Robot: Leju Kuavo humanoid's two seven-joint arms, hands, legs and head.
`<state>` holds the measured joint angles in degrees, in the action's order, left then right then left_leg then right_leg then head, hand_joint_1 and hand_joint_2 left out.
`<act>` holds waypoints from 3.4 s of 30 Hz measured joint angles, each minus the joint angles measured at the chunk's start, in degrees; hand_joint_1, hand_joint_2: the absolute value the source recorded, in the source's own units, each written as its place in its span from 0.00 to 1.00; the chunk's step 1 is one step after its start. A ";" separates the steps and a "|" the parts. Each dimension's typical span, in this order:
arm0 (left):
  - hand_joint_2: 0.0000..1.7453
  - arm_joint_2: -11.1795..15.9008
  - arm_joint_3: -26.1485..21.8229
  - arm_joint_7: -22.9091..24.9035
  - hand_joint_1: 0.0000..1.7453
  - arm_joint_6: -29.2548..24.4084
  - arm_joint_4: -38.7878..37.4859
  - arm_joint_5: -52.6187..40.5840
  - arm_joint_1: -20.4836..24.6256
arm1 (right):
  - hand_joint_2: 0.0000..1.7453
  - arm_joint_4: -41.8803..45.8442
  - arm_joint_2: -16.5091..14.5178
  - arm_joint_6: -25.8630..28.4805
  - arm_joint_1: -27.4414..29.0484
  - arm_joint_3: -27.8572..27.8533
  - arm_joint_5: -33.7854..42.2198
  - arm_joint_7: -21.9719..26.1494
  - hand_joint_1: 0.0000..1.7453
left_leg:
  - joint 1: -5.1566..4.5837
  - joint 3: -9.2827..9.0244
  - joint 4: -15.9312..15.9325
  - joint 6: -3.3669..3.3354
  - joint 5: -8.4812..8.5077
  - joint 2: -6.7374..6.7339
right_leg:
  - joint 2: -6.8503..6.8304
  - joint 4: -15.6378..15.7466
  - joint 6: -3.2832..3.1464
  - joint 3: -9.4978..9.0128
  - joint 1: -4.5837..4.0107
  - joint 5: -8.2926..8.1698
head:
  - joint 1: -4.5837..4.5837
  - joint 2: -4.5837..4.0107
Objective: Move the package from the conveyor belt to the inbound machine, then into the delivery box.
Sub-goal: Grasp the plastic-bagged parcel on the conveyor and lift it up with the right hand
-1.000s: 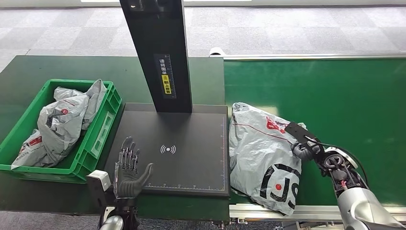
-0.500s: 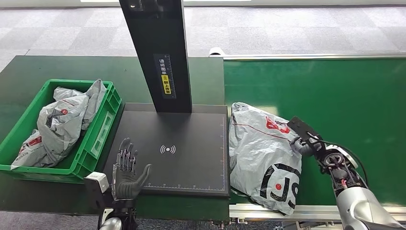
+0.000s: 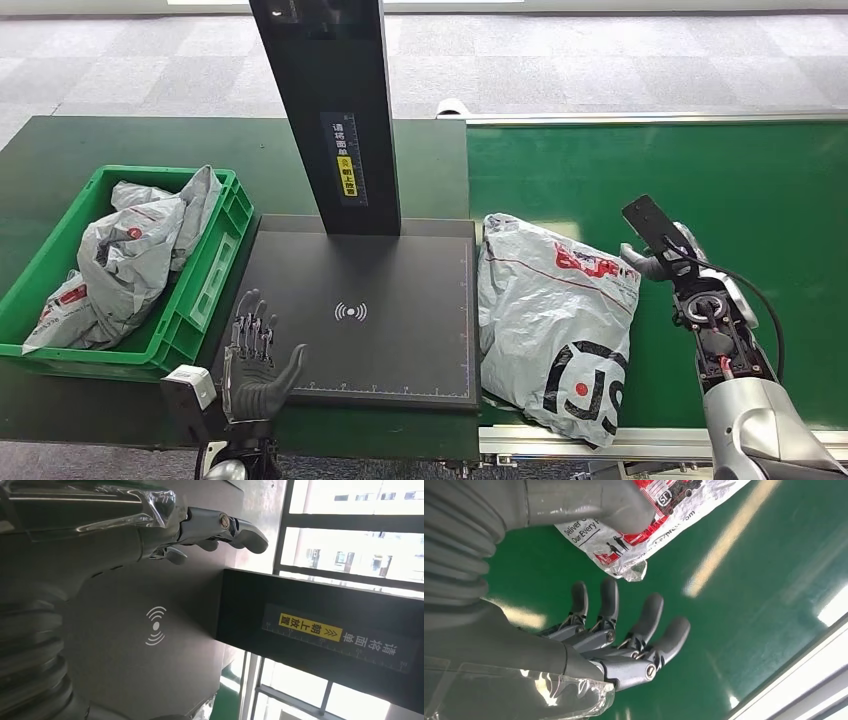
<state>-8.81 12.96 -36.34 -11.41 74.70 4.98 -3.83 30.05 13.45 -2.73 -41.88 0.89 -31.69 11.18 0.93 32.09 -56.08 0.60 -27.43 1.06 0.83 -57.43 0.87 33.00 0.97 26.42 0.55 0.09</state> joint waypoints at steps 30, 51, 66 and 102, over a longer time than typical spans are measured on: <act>1.00 -0.65 0.64 0.44 0.00 1.63 -0.66 -0.21 1.09 | 0.00 -7.38 -5.50 -2.87 0.77 3.74 -1.89 -3.06 0.00 | 0.01 -0.01 0.00 0.00 0.00 -0.03 | 0.01 0.00 0.00 0.02 -0.01 0.00 | 0.00 0.00; 1.00 -1.43 2.97 2.20 0.00 3.39 -5.80 -0.17 6.05 | 1.00 -11.17 -10.47 -14.19 1.20 5.13 0.52 -13.71 1.00 | 0.01 -0.28 0.00 0.01 -0.01 -0.07 | 0.03 0.01 -0.01 -0.18 -0.02 0.01 | -0.01 0.00; 1.00 -1.48 2.81 2.43 0.00 3.02 -5.86 -0.25 5.79 | 1.00 -11.62 -10.68 -13.51 1.41 5.09 1.29 -11.92 1.00 | 0.01 -0.24 0.01 0.01 -0.01 -0.06 | 0.02 0.01 0.00 -0.17 -0.02 0.01 | -0.01 0.00; 1.00 -1.61 -2.39 0.48 0.00 3.02 0.04 -2.03 -0.09 | 1.00 66.38 -5.85 15.67 31.13 -18.30 24.64 9.53 1.00 | 0.01 -0.02 0.01 0.05 -0.13 0.28 | -0.23 0.02 0.02 -0.04 0.00 0.18 | 0.01 0.00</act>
<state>-10.43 10.57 -35.87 -8.39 74.73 2.95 -3.91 96.43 7.60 12.93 -10.75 -17.41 -7.05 20.71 0.93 32.07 -56.07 0.64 -27.56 1.35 0.60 -57.41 0.90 32.96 0.97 26.60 0.56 0.09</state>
